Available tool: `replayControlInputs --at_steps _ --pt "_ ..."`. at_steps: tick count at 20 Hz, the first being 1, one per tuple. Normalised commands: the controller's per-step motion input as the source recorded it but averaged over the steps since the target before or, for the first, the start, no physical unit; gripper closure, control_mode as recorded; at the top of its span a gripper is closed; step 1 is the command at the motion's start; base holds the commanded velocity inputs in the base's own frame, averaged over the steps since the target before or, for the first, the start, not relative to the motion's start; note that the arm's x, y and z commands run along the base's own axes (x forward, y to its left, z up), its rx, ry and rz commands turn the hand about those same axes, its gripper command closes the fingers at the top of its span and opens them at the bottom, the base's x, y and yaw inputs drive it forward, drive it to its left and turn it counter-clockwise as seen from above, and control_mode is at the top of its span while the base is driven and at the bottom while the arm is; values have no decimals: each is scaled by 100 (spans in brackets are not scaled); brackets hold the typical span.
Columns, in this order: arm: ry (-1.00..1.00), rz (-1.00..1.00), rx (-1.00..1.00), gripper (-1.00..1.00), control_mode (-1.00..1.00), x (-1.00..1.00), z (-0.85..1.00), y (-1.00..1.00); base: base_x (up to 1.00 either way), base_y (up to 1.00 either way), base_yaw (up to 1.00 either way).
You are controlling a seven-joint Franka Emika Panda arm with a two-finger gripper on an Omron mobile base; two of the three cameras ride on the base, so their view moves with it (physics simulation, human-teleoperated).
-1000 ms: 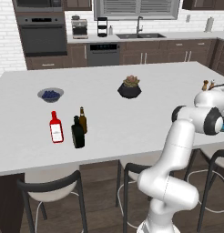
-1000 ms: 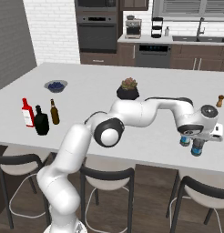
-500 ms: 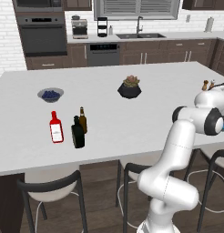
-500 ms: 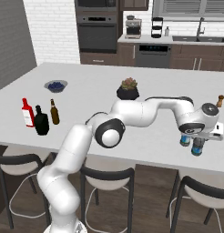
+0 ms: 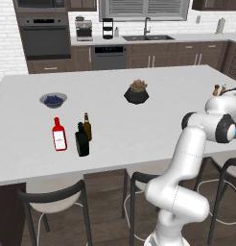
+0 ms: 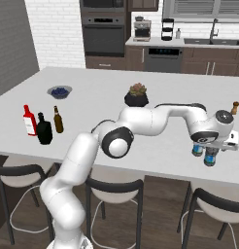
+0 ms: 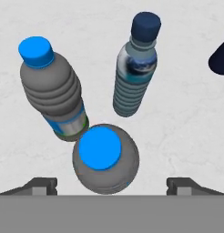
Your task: Move the plastic bottles in the middle to the plastics group, and the glass bottles in the middle to the glass group.
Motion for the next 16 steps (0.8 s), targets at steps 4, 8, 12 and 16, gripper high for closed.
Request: replayControlInputs --at_steps 4,8,12,16 --pt "0 0 0 -100 -100 0 0 0 0 0 0" --pt "0 0 0 -100 -100 -6 0 1 0 0 0" --pt "0 0 0 -100 -100 -22 13 19 0 0 0" --pt "0 1 0 -100 -100 -39 30 31 0 0 0"
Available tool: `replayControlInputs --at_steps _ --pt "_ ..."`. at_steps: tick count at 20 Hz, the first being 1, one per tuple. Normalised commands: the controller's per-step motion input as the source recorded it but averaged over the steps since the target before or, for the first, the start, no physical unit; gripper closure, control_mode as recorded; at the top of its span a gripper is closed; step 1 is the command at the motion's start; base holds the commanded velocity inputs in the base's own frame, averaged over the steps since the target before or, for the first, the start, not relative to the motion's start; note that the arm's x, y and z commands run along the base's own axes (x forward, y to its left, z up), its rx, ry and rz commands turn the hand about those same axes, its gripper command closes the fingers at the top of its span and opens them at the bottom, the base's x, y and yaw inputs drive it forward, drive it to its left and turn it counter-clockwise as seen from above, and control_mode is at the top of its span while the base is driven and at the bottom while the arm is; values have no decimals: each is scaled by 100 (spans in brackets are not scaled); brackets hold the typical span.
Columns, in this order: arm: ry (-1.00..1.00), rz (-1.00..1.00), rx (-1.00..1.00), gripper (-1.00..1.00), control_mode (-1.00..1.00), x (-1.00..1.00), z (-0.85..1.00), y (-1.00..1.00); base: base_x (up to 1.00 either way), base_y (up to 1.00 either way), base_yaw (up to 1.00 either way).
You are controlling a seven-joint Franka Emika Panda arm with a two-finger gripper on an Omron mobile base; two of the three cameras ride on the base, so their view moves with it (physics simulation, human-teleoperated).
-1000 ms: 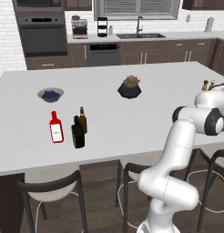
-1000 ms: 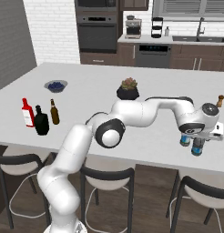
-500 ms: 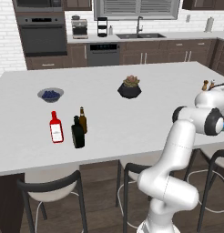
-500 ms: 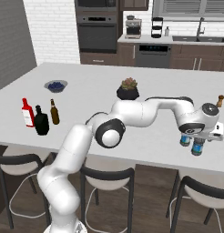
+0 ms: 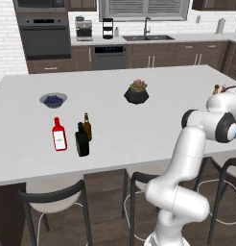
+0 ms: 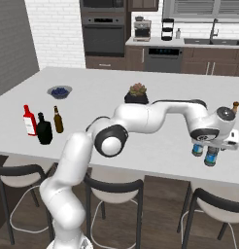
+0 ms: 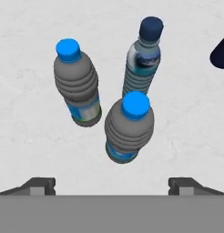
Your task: Move the plastic bottles in the middle to the plastics group, and the glass bottles in the middle to the glass group.
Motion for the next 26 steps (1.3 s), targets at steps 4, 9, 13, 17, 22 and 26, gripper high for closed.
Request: replayControlInputs --at_steps 4,9,13,17,22,26 --pt "0 1 -3 -100 -100 -47 41 48 0 0 0" --pt "0 0 -5 -100 -100 -48 37 65 0 0 0" --pt "0 0 -7 -100 -100 -12 6 91 0 0 0" --pt "0 0 -7 -100 -100 0 9 99 0 0 0" --pt "0 3 -1 -100 -100 0 8 68 0 0 0" --pt "0 7 0 -100 -100 0 11 45 0 0 0"
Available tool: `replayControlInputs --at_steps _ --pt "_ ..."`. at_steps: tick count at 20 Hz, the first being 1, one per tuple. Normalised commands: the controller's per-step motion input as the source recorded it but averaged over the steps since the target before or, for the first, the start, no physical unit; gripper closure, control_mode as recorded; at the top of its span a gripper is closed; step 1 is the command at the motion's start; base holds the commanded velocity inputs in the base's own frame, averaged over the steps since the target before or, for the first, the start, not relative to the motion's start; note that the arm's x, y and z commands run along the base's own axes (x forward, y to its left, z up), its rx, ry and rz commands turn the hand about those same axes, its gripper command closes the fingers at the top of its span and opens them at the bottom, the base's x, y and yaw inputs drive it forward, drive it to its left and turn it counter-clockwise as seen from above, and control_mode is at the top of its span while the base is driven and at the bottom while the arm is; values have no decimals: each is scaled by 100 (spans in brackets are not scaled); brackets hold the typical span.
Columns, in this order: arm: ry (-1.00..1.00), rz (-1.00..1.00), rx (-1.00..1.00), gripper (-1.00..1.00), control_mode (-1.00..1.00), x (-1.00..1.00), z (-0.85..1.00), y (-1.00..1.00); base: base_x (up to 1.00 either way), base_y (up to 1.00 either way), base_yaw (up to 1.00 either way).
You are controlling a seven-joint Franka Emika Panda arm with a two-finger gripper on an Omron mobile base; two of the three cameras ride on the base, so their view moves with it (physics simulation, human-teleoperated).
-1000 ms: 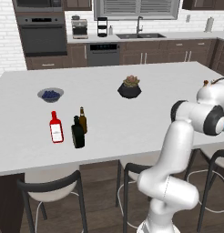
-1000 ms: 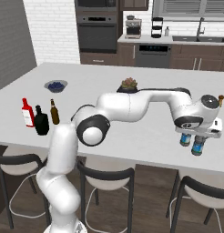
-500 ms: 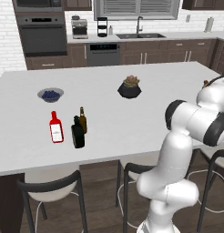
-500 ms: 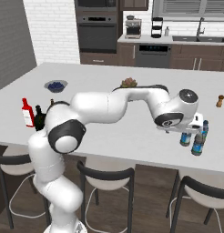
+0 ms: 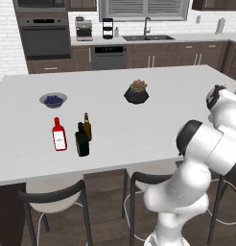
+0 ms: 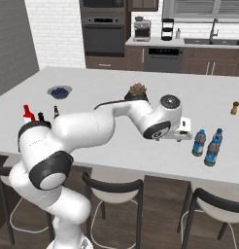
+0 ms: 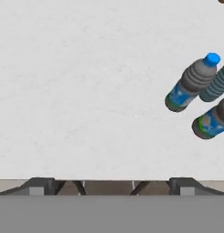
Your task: Move the plastic bottles in the middle to the plastics group, and the glass bottles in the middle to the glass group.
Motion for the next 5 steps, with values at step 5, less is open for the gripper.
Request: replayControlInputs --at_steps 5 --pt "1 6 0 -100 -100 -9 42 31 0 0 0"
